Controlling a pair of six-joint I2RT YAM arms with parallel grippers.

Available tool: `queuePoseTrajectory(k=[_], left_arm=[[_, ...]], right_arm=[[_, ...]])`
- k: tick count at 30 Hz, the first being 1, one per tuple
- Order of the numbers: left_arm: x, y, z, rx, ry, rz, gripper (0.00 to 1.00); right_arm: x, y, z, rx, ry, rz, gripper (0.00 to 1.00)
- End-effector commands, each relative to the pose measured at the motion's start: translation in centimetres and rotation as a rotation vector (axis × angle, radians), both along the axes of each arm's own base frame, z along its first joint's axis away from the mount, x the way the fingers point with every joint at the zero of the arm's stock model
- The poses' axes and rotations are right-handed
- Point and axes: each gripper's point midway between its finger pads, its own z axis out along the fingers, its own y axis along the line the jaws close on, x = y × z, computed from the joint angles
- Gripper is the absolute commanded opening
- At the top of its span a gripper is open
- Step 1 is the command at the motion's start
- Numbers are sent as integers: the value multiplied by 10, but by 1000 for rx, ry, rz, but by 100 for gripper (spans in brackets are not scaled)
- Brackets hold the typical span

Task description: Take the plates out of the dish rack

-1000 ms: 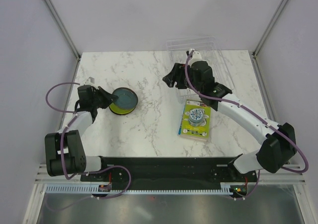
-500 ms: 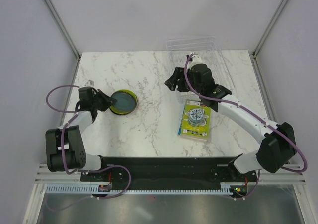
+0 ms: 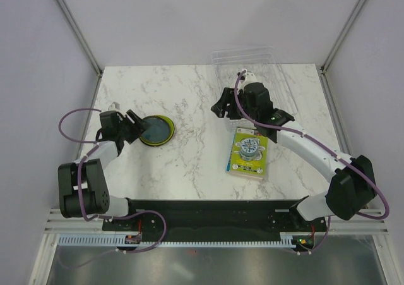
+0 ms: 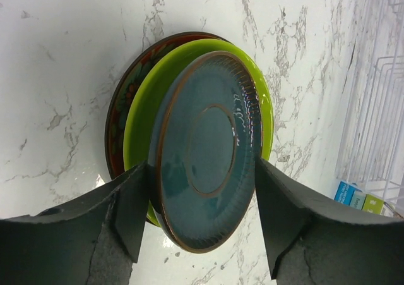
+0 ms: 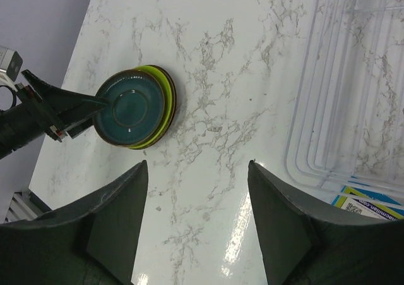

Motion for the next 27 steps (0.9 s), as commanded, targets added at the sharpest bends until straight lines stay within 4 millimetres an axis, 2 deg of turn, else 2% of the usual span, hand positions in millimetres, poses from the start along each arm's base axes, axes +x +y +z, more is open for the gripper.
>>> queuePoseTrajectory(k=[1,8,9,11,12,17,20,22,23,25,27], left_arm=[[7,3,19,33,-64,-8,74],[9,7,33,54,-39,-4,78],[4,8,28,55,0,2,78],[4,12,32,75,6,14,79],[3,13,31,86,13,18,89],[-3,27,27,139,77,73,90],[-4,26,28,149,89,69,90],[-3,23,39,149,54,62,90],[-1,18,49,146,25,40,90],[2,15,79,182,-60,7,97],[2,6,102,214,-135,-48,97]], right_arm=[[-3,-5,13,11,-37,7,72],[-7,-13,16,-13,-46,-9,72],[-8,-14,15,-17,-47,-10,72],[-10,-16,17,-22,-50,-12,72],[-10,-17,17,-24,-51,-16,72],[-12,-21,18,-30,-54,-20,72],[-15,-24,19,-41,-57,-24,72],[-12,-36,23,-86,-88,-63,73],[-13,-43,19,-123,-83,-82,73],[-10,-69,19,-223,-116,-161,74],[-10,-90,17,-309,-139,-225,78]])
